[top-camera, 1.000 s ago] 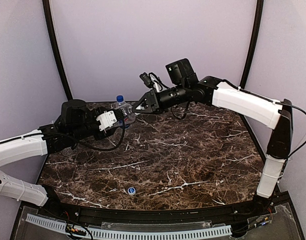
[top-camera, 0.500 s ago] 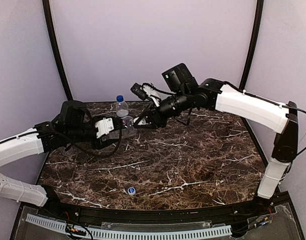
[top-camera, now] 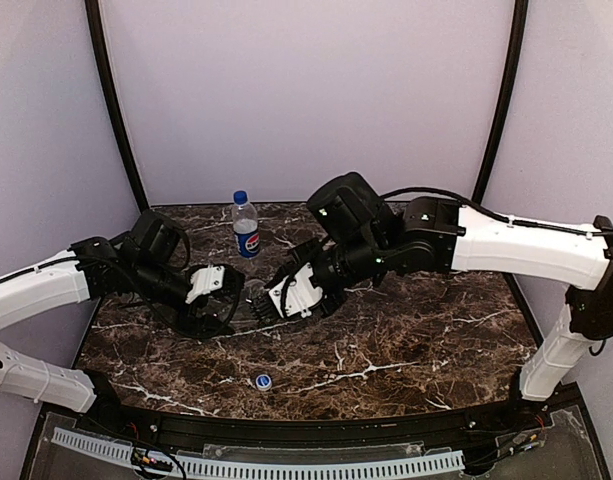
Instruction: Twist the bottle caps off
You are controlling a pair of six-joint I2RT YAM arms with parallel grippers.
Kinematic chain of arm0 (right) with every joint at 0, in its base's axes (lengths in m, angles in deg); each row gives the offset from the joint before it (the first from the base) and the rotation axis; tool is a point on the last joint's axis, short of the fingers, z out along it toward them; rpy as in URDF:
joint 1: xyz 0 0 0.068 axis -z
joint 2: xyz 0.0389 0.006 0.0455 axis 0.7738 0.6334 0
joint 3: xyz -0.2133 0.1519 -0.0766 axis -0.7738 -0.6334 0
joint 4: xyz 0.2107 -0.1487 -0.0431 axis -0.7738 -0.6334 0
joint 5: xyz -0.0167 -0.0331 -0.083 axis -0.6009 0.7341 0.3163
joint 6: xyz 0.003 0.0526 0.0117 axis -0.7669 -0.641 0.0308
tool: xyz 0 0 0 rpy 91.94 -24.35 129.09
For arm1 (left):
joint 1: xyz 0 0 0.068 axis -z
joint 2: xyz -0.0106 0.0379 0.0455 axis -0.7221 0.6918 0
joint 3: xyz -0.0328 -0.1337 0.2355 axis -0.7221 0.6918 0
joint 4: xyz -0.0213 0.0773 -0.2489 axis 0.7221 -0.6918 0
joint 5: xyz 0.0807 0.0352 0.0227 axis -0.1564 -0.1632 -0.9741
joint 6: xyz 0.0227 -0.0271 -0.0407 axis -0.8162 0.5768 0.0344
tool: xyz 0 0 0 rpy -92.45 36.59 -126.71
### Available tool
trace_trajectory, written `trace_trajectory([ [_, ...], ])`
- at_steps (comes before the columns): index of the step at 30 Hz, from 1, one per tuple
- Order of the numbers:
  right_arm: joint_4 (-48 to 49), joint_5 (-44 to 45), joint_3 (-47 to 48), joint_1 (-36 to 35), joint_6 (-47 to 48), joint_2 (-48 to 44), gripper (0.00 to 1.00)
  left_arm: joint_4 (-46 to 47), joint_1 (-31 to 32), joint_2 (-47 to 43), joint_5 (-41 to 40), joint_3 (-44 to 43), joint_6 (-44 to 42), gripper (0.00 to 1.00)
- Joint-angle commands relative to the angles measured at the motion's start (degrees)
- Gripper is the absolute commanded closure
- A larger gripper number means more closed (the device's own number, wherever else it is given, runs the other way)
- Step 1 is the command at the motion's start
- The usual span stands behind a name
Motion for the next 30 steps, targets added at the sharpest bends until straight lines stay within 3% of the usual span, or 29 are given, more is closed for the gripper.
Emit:
trace_trajectory([
  [1, 6.2, 7.4, -3.2, -0.9, 13.7, -0.2, 1.00, 2.3, 0.8, -0.5, 5.7, -3.3, -1.1, 0.62],
  [3, 6.8, 7.5, -3.5, -0.9, 13.6, -0.3, 1.00, 2.6, 0.7, -0.6, 5.2, -3.1, -1.1, 0.62],
  [4, 7.6, 7.6, -3.9, -0.9, 13.3, -0.5, 0.94, 2.7, 0.8, -0.7, 5.1, -3.0, -1.2, 0.62],
  [6, 9.9, 7.6, -5.1, -1.0, 12.8, -1.0, 0.79, 3.0, 0.7, -0.7, 4.7, -2.8, -1.3, 0.62],
  [9, 13.8, 9.5, -6.9, -1.0, 11.2, -2.0, 0.46, 3.5, 0.8, -0.9, 3.7, -2.6, -1.5, 0.62],
  [14, 18.6, 11.0, -8.5, -0.9, 4.4, -4.8, 0.22, 2.8, 0.8, -1.3, 1.2, -2.1, -2.4, 0.63],
  [16, 20.6, 10.1, -9.8, -0.6, 0.4, -6.7, 0.02, 2.8, 0.8, -1.4, 0.4, -1.5, -2.7, 0.63],
  [21, 20.6, 2.8, -11.0, 0.5, -12.2, -11.5, 0.01, 9.7, 0.8, -1.4, -5.4, 0.6, -0.2, 0.63],
  [24, 18.6, -3.7, -11.2, 2.3, -20.8, -13.7, 0.01, 17.9, 0.7, -1.4, -13.6, 2.0, 1.9, 0.63],
  [27, 18.8, -11.8, -9.5, 6.9, -36.1, -14.5, 0.01, 25.1, 0.8, -1.3, -22.1, 4.6, 2.9, 0.62],
  [30, 20.6, -16.4, -5.5, 13.5, -60.3, -12.0, 0.01, 33.2, 0.8, -1.4, -31.0, 6.8, 2.1, 0.62],
])
